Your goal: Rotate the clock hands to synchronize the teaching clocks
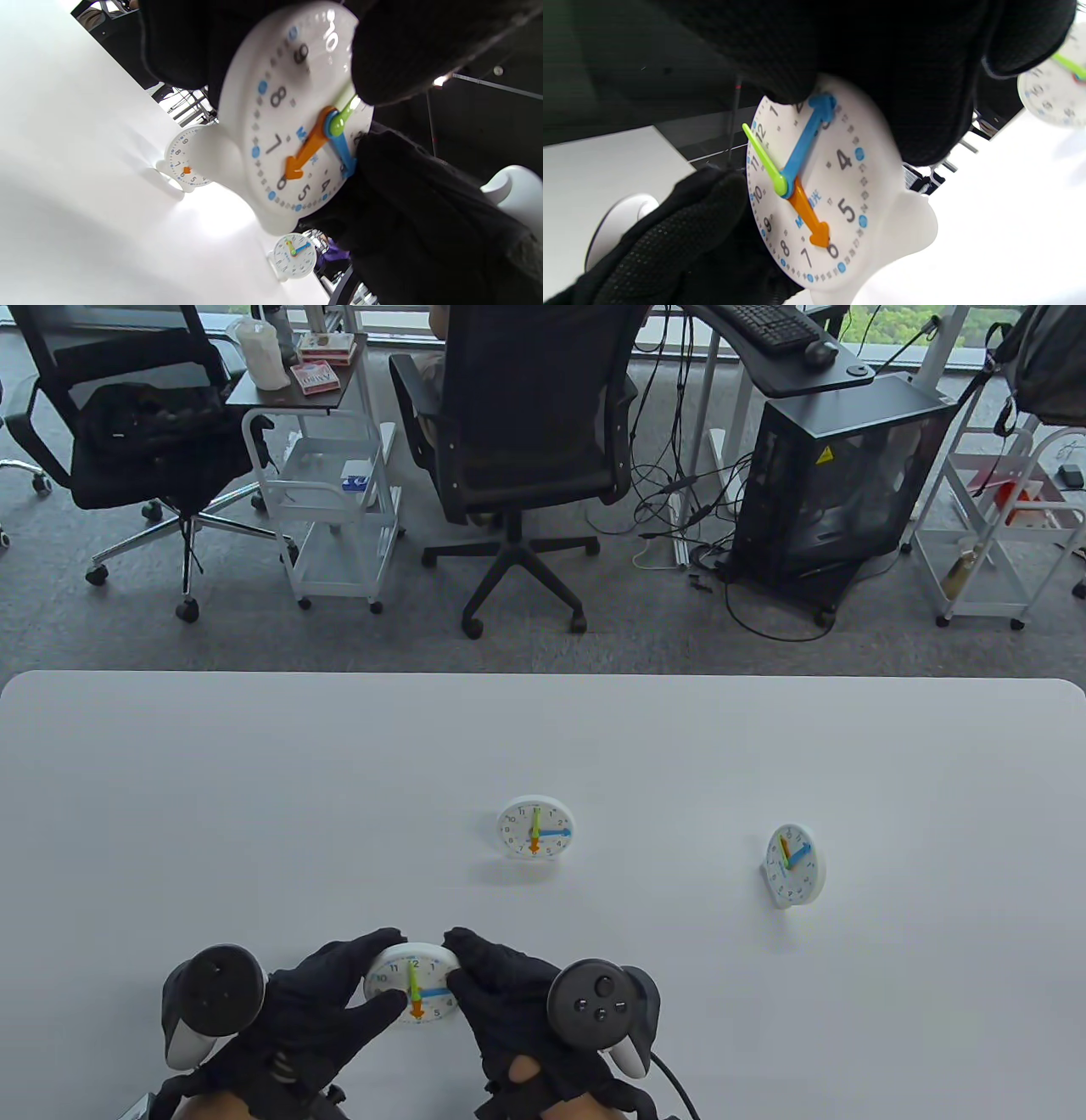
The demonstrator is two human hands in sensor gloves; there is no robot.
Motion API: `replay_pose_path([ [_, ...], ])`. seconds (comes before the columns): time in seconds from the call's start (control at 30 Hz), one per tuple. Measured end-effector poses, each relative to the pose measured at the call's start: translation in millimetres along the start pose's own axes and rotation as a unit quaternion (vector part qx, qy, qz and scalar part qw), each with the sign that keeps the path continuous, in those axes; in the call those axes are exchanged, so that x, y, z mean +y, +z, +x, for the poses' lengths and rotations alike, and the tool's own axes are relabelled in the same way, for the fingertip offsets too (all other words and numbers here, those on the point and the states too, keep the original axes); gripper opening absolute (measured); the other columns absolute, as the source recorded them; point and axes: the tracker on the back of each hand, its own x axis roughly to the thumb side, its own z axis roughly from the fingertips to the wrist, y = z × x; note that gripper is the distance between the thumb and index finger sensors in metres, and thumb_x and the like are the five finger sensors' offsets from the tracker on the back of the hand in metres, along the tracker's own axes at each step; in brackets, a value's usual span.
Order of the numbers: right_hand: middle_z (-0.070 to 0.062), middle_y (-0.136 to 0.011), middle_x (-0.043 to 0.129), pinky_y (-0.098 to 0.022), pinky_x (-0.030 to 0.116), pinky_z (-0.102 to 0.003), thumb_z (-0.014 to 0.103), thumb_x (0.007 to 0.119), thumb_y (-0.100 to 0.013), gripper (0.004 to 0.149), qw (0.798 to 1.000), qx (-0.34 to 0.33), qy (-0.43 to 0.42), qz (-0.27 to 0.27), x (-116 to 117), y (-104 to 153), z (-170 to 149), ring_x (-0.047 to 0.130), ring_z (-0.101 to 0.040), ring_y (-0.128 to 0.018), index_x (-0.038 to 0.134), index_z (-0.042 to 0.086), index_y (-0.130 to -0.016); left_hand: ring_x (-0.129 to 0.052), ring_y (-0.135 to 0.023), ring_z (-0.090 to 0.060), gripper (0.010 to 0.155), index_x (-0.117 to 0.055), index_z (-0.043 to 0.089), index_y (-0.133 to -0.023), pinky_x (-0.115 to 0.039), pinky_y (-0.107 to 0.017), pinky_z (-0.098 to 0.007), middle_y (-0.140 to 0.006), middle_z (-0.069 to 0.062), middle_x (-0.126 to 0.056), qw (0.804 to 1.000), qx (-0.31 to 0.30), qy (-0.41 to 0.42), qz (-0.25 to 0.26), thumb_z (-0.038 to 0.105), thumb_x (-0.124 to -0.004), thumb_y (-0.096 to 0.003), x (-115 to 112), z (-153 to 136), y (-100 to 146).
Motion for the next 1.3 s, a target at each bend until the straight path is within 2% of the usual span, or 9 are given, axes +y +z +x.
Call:
replay_pose_path([
  [0.07,-0.015,-0.074,0.094,-0.05,0.072,-0.065,0.03,0.081,-0.049,0.051,0.999,-0.02,0.026,0.001,-1.9,-0.5,2.4,0.103,-0.036,-0.052,0.082,0.0,-0.09,-0.086,-0.084,-0.049,0.061,-0.073,0.017,-0.1,-0.05,-0.061,-0.077,-0.092,-0.014,-0.094,1.0,-0.001,-0.018,-0.013,0.05,-0.086,-0.0501,1.8,0.2,-1.4],
  [0.13,-0.014,-0.075,0.094,-0.051,0.072,-0.065,0.03,0.081,-0.049,0.051,0.999,-0.033,0.037,0.0,-2.9,-0.9,3.2,0.103,-0.036,-0.053,0.082,0.0,-0.09,-0.089,-0.082,-0.048,0.054,-0.078,0.017,-0.096,-0.052,-0.061,-0.076,-0.088,-0.013,-0.097,1.0,0.006,-0.023,-0.006,0.045,-0.086,-0.0503,3.0,-0.2,-1.0],
  [0.27,-0.015,-0.079,0.092,-0.052,0.07,-0.066,0.031,0.08,-0.05,0.052,0.998,-0.036,0.051,0.008,-5.0,-1.9,2.3,0.102,-0.037,-0.059,0.079,0.001,-0.092,-0.093,-0.078,-0.046,0.05,-0.082,0.017,-0.093,-0.055,-0.06,-0.075,-0.085,-0.012,-0.1,1.0,0.012,-0.011,-0.003,0.042,-0.088,-0.0495,2.3,-1.3,-1.2],
  [0.4,-0.021,-0.089,0.083,-0.054,0.065,-0.069,0.037,0.078,-0.05,0.061,0.993,-0.032,0.1,-0.05,-26.2,-2.4,-1.1,0.094,-0.046,-0.07,0.071,-0.001,-0.098,-0.094,-0.077,-0.045,0.049,-0.083,0.017,-0.091,-0.058,-0.06,-0.074,-0.084,-0.011,-0.101,0.999,0.035,-0.022,0.031,0.041,-0.089,-0.0488,6.8,-6.6,-1.4],
  [0.6,-0.024,-0.09,0.081,-0.053,0.063,-0.07,0.039,0.077,-0.051,0.063,0.984,-0.004,0.12,-0.132,-52.1,-1.0,-13.7,0.09,-0.05,-0.074,0.071,-0.003,-0.098,-0.093,-0.078,-0.046,0.048,-0.083,0.017,-0.091,-0.057,-0.06,-0.074,-0.084,-0.012,-0.101,0.992,0.106,0.004,0.066,0.04,-0.089,-0.0488,11.2,-33.4,-9.5],
  [0.9,-0.024,-0.091,0.079,-0.055,0.06,-0.071,0.039,0.076,-0.051,0.064,0.979,0.05,0.127,-0.149,-56.7,-6.0,-31.2,0.082,-0.053,-0.079,0.069,-0.003,-0.099,-0.09,-0.08,-0.048,0.048,-0.081,0.017,-0.093,-0.056,-0.06,-0.073,-0.088,-0.014,-0.098,0.976,0.202,-0.002,0.086,0.038,-0.085,-0.0497,15.1,-73.3,-50.4],
  [1.1,-0.025,-0.092,0.078,-0.055,0.058,-0.072,0.04,0.076,-0.052,0.065,0.978,0.076,0.124,-0.151,-58.7,-7.4,-39.7,0.079,-0.055,-0.08,0.067,-0.003,-0.1,-0.085,-0.085,-0.05,0.049,-0.078,0.019,-0.096,-0.052,-0.061,-0.075,-0.094,-0.015,-0.093,0.965,0.245,0.036,0.084,0.035,-0.081,-0.0505,9.5,-97.5,-86.5],
  [1.3,-0.025,-0.092,0.078,-0.055,0.058,-0.072,0.04,0.075,-0.052,0.064,0.975,0.084,0.119,-0.169,-63.4,-6.7,-42.7,0.079,-0.055,-0.08,0.068,-0.003,-0.099,-0.083,-0.087,-0.051,0.049,-0.077,0.02,-0.097,-0.051,-0.061,-0.075,-0.095,-0.015,-0.091,0.96,0.267,0.018,0.078,0.034,-0.079,-0.0504,4.2,-111.8,-115.5],
])
